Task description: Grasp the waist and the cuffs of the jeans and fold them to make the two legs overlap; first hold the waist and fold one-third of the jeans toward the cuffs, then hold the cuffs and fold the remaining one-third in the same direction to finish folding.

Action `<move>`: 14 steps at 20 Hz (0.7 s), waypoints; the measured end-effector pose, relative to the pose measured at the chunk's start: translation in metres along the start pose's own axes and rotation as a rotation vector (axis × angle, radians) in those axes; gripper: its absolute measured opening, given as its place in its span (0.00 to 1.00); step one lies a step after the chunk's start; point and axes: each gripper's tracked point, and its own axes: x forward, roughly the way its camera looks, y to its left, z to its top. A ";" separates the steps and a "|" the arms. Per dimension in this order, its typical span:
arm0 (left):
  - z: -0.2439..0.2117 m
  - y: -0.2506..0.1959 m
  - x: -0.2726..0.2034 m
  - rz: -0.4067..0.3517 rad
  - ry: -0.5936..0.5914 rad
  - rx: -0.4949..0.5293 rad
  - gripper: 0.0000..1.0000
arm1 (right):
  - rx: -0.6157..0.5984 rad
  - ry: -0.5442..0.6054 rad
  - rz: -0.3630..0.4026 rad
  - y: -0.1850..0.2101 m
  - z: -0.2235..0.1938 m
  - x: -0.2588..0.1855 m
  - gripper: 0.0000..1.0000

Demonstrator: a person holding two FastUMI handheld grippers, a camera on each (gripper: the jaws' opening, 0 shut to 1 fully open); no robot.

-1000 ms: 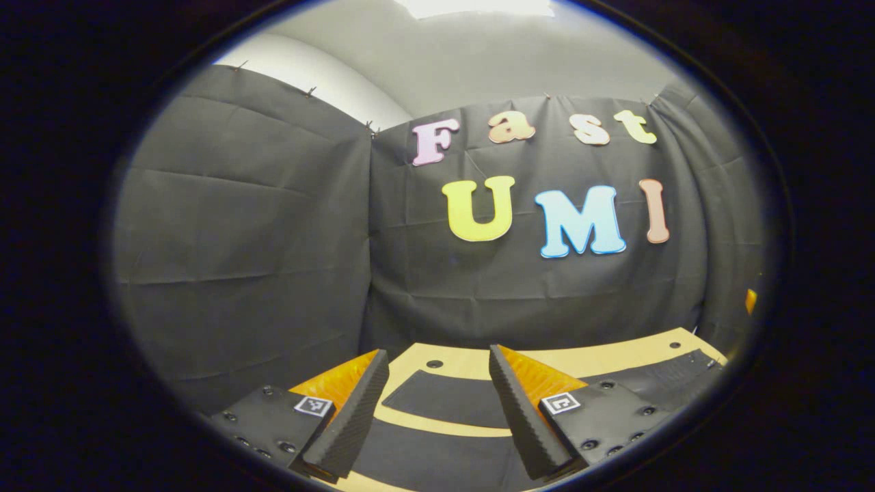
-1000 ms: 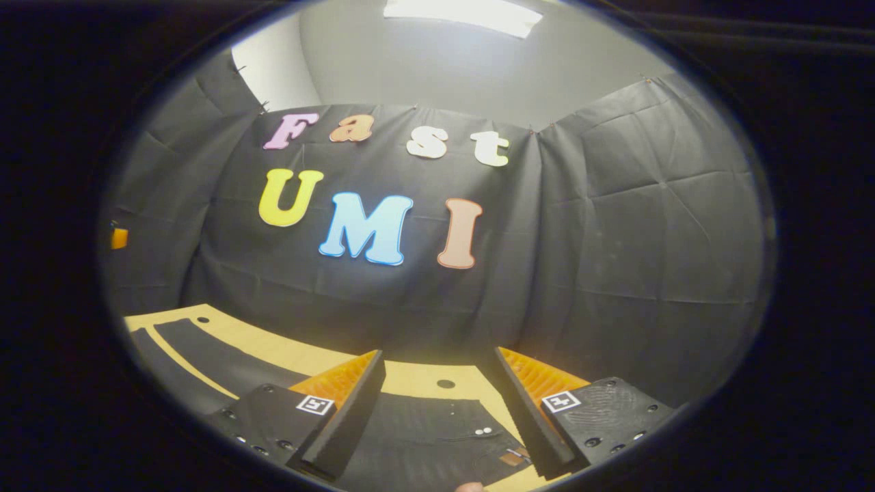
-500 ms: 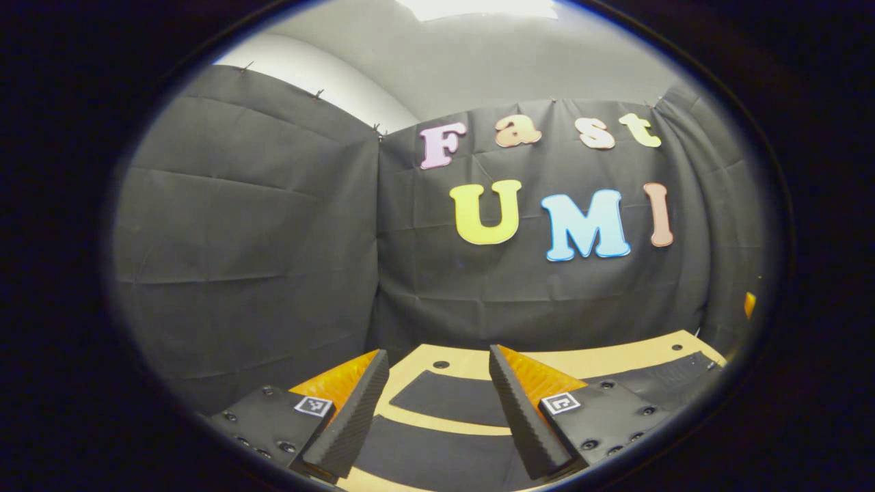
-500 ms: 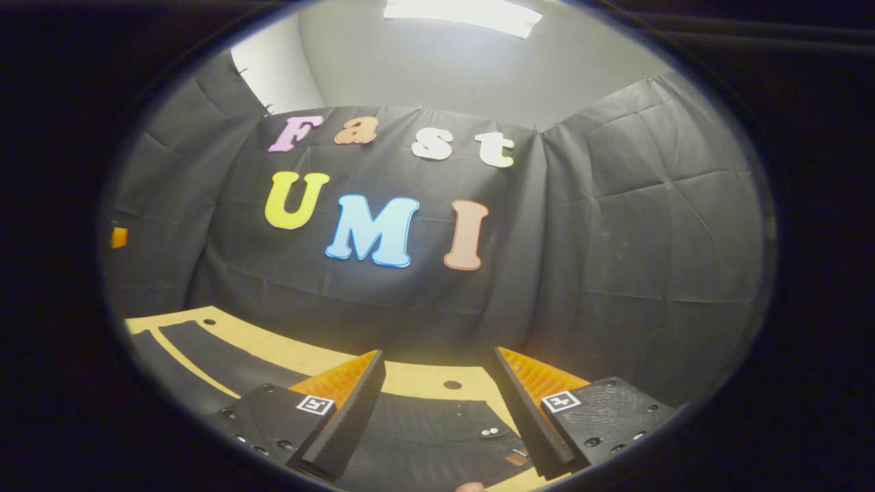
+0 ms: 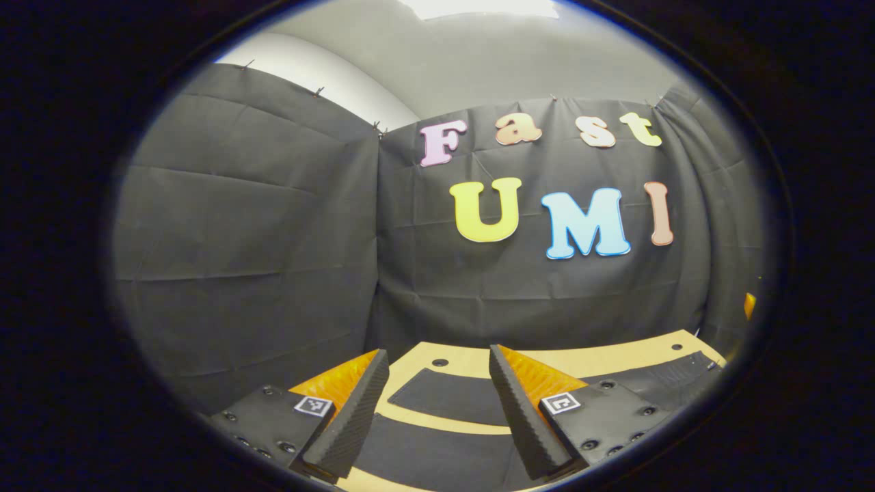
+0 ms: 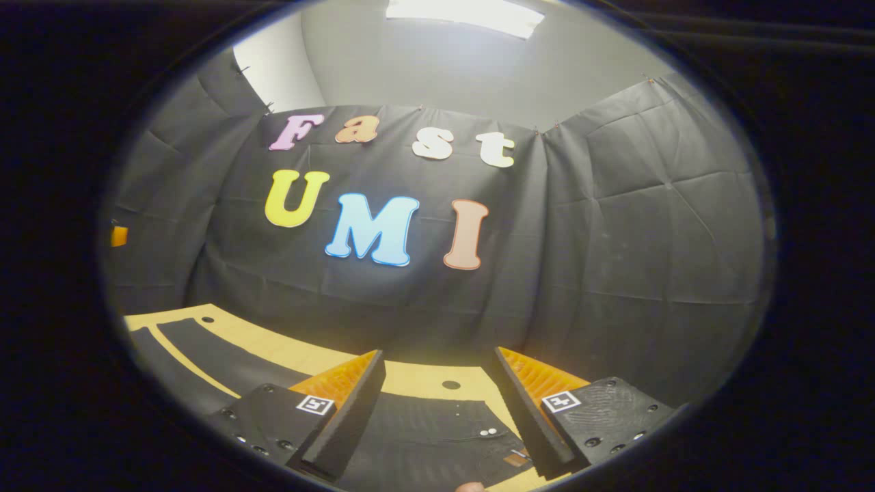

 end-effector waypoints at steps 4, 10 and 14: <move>-0.020 0.001 0.009 -0.015 0.045 -0.019 0.95 | -0.006 0.024 -0.025 -0.011 -0.008 -0.004 0.94; -0.085 0.021 0.028 0.023 0.247 -0.246 0.95 | 0.054 0.151 -0.108 -0.037 -0.038 -0.009 0.94; -0.145 0.053 0.036 0.121 0.433 -0.514 0.95 | 0.073 0.269 -0.203 -0.063 -0.062 -0.015 0.94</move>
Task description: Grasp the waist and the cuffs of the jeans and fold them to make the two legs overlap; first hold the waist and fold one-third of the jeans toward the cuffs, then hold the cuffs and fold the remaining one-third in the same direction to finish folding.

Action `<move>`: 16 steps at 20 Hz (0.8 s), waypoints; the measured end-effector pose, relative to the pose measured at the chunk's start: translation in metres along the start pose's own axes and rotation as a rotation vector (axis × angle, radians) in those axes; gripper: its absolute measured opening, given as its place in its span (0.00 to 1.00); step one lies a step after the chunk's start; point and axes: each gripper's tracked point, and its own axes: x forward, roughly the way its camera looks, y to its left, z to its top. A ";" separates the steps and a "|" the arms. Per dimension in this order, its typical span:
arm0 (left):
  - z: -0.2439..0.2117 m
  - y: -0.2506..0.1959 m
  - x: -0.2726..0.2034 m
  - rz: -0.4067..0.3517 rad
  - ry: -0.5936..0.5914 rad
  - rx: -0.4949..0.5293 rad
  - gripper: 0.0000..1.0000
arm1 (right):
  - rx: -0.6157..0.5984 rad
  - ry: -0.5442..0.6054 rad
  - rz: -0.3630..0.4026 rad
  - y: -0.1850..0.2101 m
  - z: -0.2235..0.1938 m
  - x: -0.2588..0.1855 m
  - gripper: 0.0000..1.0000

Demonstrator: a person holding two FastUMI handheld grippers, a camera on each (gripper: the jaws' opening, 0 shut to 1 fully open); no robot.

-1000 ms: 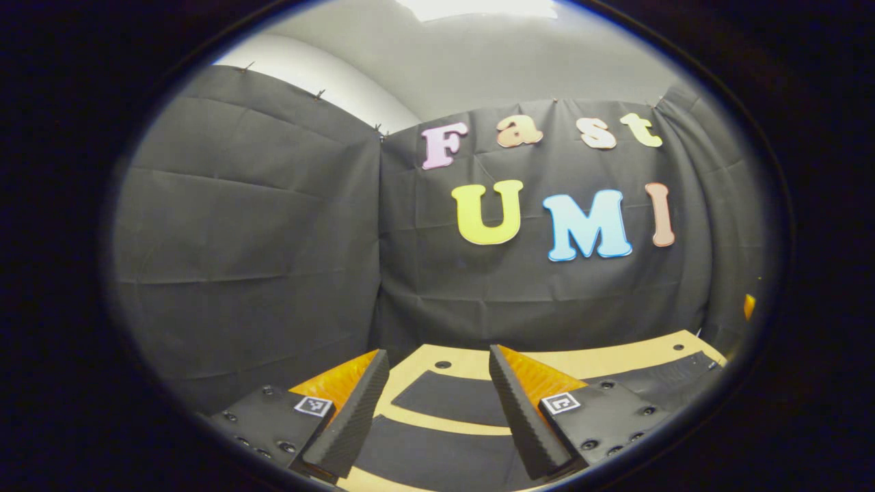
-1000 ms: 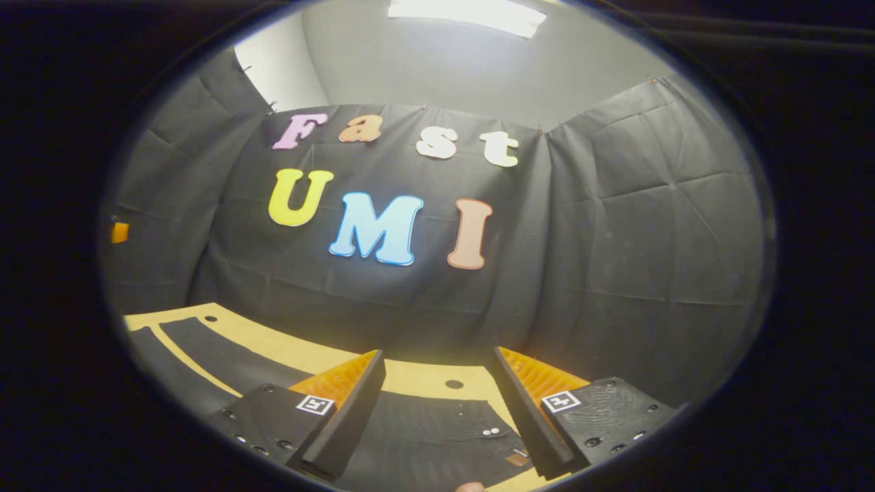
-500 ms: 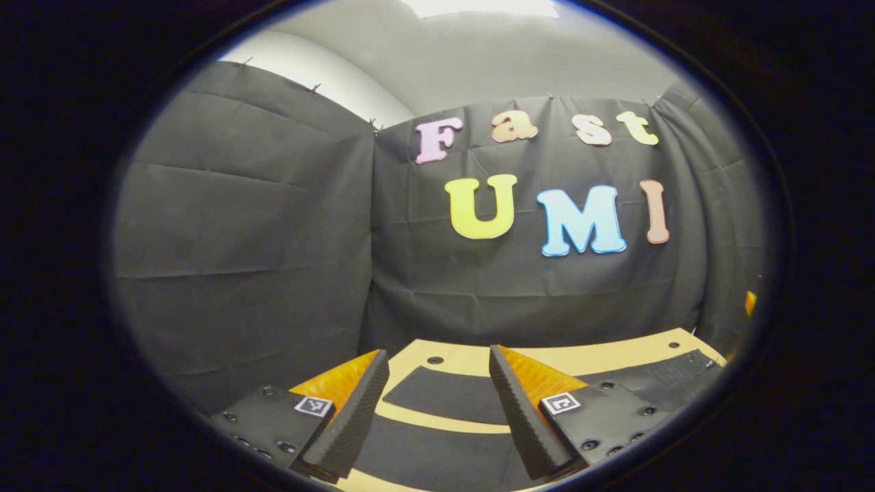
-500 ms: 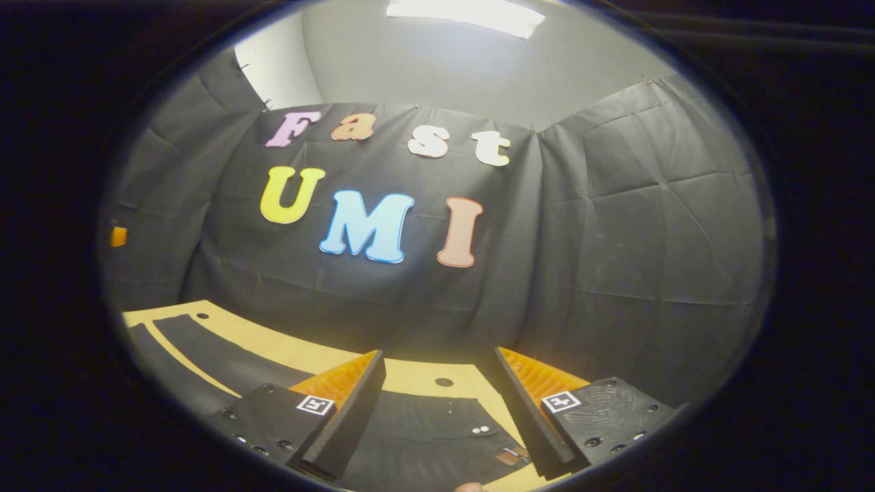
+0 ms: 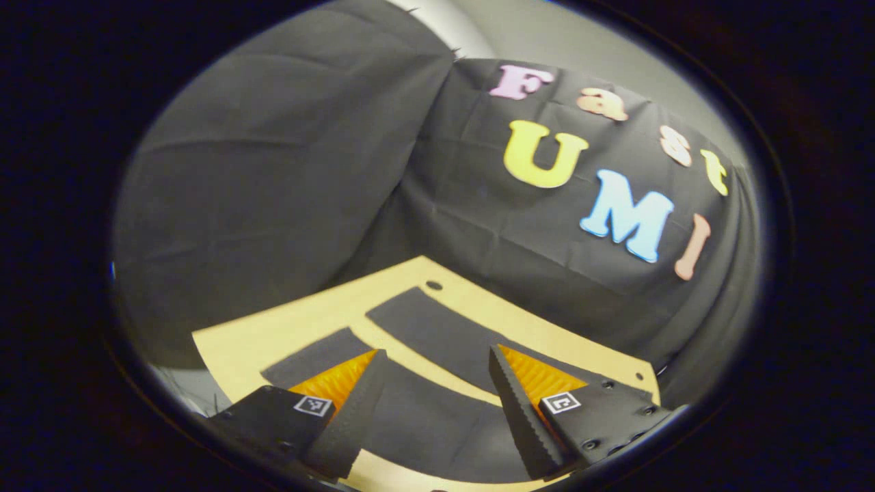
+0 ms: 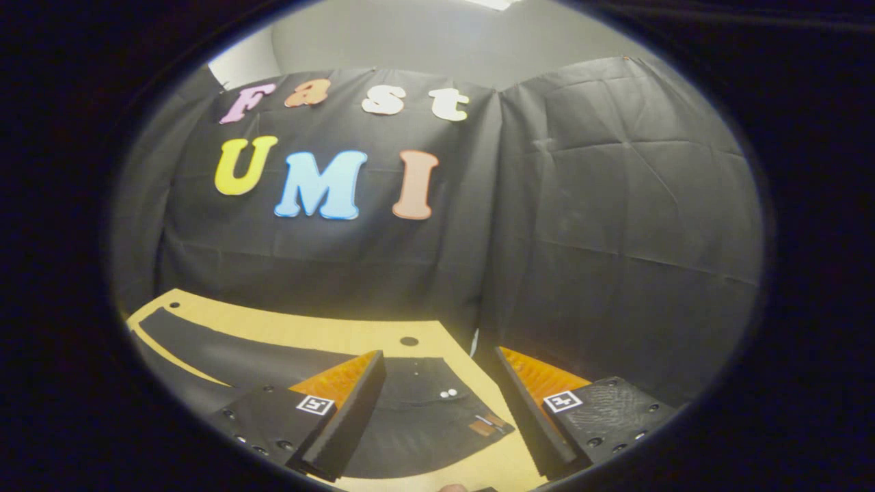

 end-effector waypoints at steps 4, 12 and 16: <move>-0.034 0.077 0.009 0.129 0.148 -0.220 0.98 | 0.073 0.132 -0.061 -0.018 -0.031 0.008 0.94; -0.052 0.186 0.017 0.342 0.279 -0.474 0.99 | 0.406 0.438 -0.091 -0.020 -0.107 0.021 0.94; -0.076 0.207 0.037 0.385 0.355 -0.625 1.00 | 0.630 0.633 -0.047 -0.002 -0.147 0.020 0.96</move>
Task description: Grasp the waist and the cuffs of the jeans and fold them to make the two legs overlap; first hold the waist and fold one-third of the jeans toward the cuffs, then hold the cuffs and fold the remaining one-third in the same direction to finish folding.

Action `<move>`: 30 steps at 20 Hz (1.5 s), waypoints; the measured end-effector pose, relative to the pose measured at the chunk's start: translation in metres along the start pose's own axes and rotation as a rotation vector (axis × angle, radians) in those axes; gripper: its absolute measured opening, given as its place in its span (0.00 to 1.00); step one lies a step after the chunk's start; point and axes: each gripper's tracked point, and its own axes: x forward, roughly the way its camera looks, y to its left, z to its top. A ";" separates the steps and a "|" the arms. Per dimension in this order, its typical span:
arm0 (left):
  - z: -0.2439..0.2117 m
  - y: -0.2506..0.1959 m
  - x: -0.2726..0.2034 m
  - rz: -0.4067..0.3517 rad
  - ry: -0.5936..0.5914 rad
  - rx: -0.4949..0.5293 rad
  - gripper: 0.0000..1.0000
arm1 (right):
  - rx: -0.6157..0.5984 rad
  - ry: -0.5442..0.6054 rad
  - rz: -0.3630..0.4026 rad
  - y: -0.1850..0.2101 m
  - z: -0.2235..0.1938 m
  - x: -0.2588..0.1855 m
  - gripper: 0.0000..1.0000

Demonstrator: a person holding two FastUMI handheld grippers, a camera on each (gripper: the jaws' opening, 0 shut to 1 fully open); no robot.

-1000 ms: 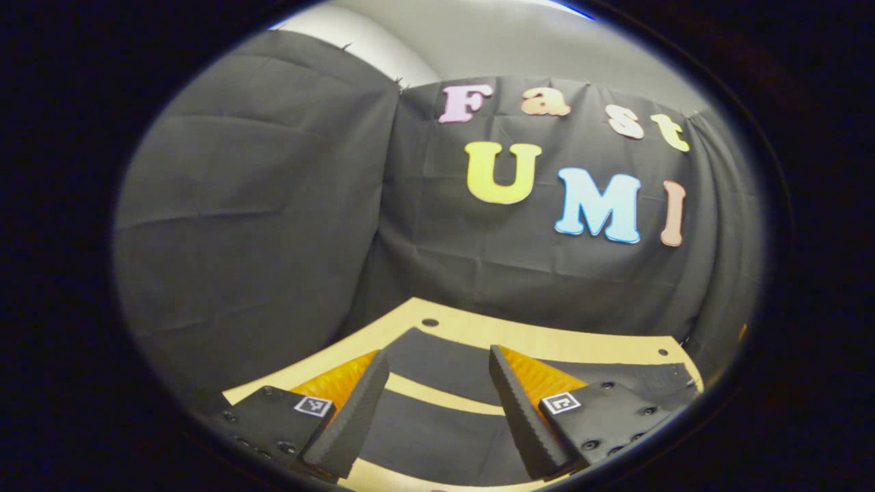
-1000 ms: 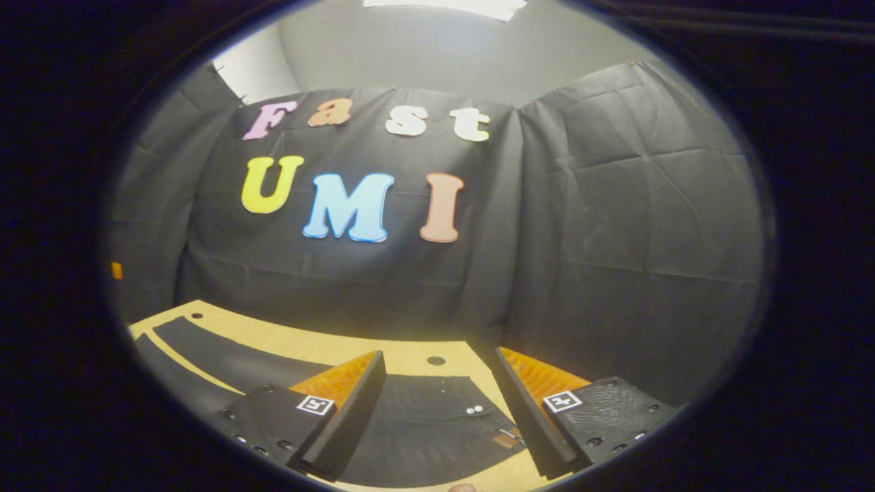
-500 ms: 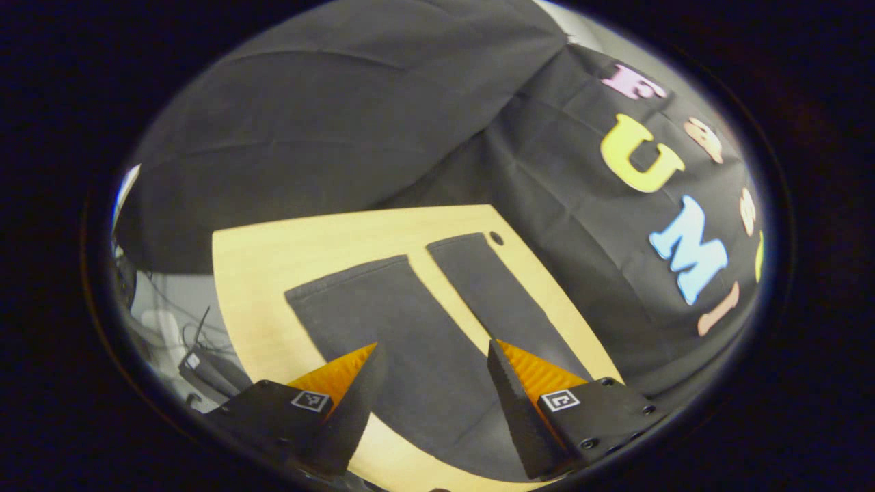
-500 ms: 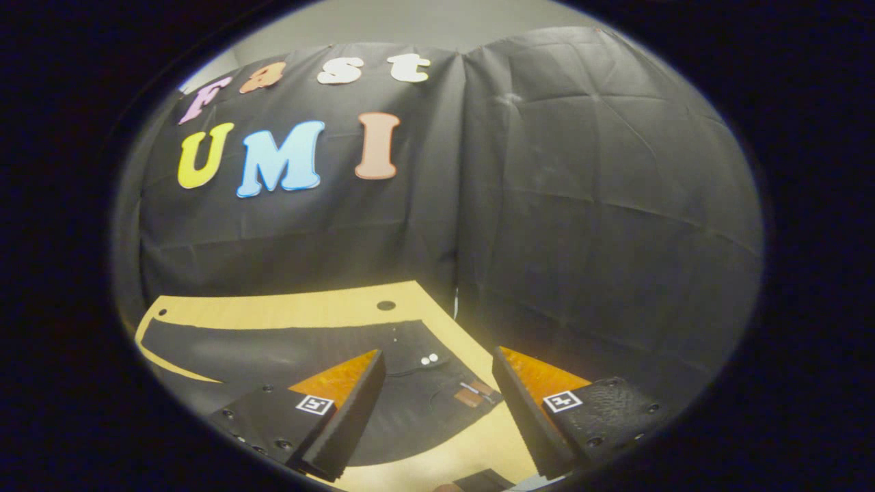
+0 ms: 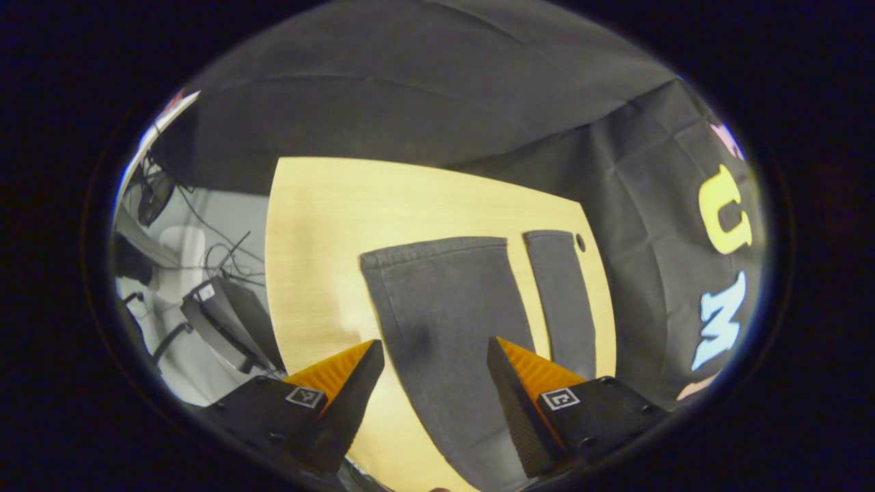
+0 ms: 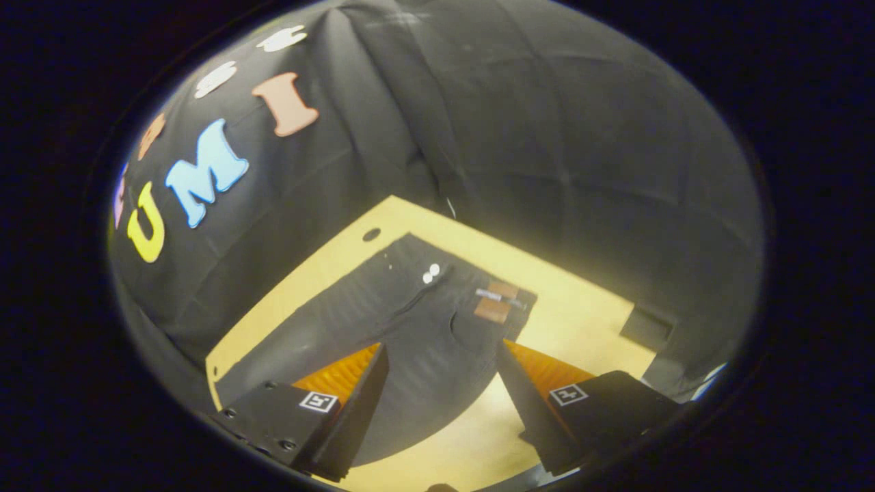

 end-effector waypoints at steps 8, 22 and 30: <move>0.009 0.011 0.035 0.009 0.032 -0.099 0.99 | 0.254 0.132 -0.028 -0.033 -0.021 0.029 0.96; 0.013 -0.018 0.060 -0.065 0.037 -0.121 0.95 | 0.453 0.273 -0.043 -0.031 -0.029 0.093 0.86; 0.007 -0.009 0.069 -0.076 0.052 -0.136 0.29 | 0.527 0.338 0.002 -0.031 -0.038 0.109 0.23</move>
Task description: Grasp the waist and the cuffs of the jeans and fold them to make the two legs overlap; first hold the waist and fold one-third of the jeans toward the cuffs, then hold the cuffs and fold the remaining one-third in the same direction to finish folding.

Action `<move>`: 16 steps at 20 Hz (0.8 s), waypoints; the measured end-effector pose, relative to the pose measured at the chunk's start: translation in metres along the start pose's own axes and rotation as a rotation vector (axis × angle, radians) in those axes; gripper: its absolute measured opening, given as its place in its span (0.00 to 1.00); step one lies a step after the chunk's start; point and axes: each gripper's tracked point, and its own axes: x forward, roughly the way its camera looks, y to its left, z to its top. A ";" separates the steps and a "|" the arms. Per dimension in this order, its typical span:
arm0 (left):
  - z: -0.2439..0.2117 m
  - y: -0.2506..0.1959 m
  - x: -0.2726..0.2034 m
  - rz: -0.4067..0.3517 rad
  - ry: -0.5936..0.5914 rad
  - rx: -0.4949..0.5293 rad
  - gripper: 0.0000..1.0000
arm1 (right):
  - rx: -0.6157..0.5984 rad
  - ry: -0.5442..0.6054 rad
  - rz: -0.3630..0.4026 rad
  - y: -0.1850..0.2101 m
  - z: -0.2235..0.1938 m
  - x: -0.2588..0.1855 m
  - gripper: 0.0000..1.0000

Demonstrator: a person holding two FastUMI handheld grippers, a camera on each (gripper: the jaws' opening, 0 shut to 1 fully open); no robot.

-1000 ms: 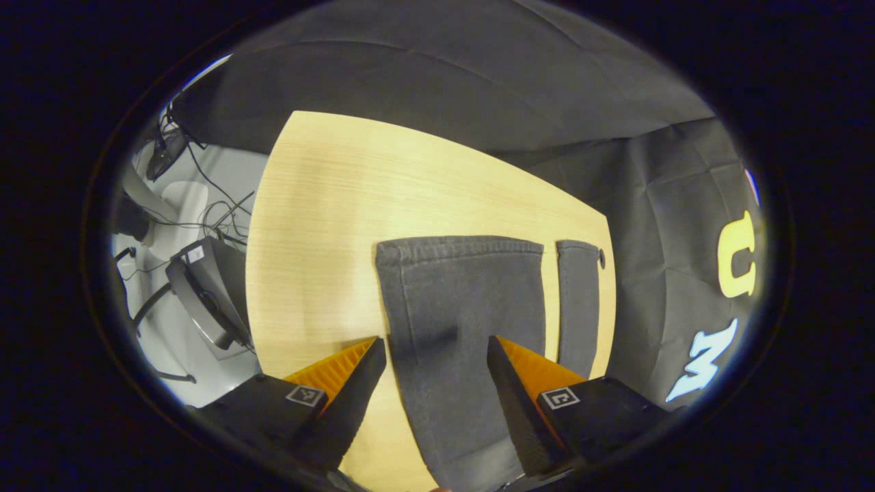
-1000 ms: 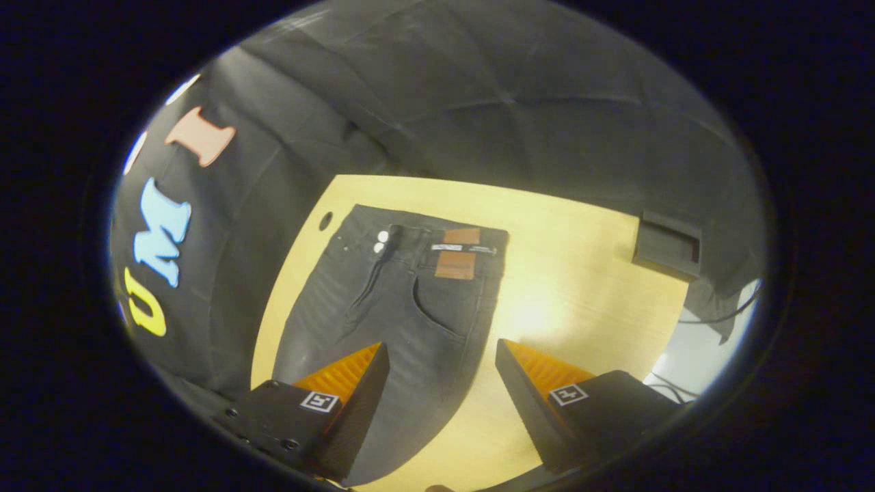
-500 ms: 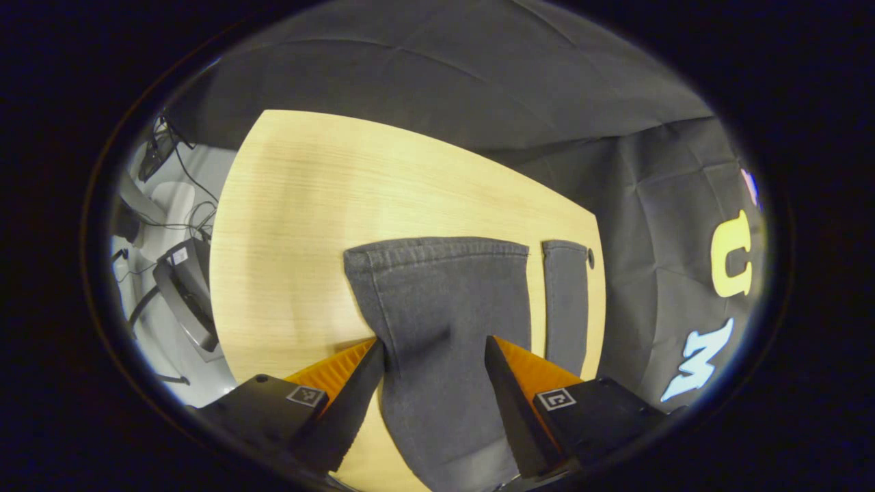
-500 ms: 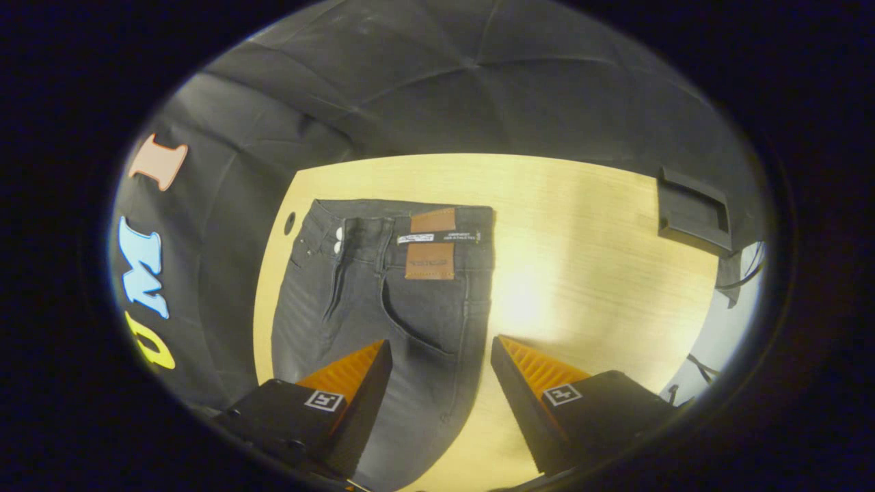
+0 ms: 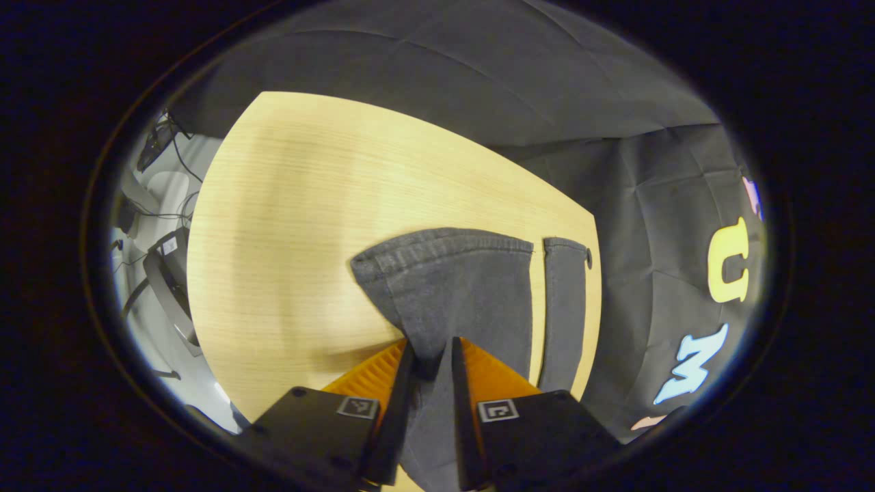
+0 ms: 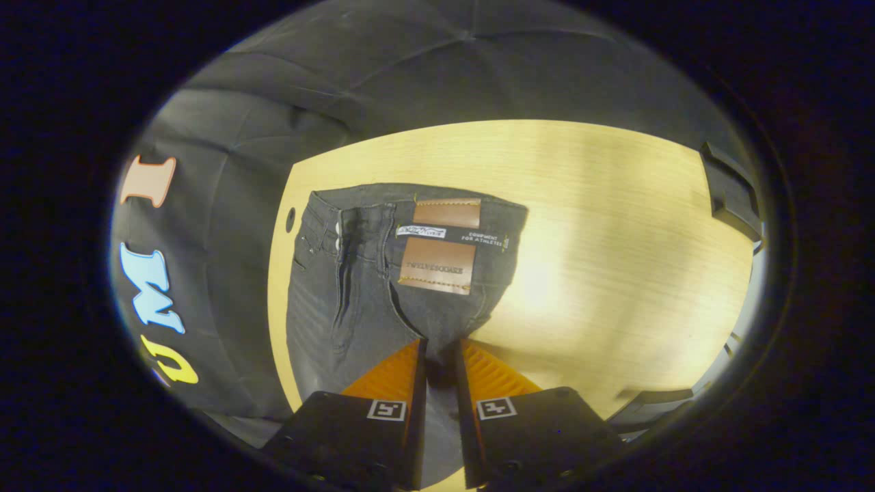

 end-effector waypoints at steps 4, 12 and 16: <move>-0.003 0.007 -0.004 -0.002 0.028 -0.010 0.18 | 0.023 0.036 0.060 0.008 -0.002 -0.001 0.09; -0.005 -0.048 -0.037 -0.091 0.142 -0.114 0.12 | -0.039 0.168 0.183 0.042 -0.002 -0.045 0.04; -0.008 -0.092 -0.065 -0.105 0.180 -0.130 0.12 | -0.171 0.261 0.195 0.062 -0.004 -0.070 0.05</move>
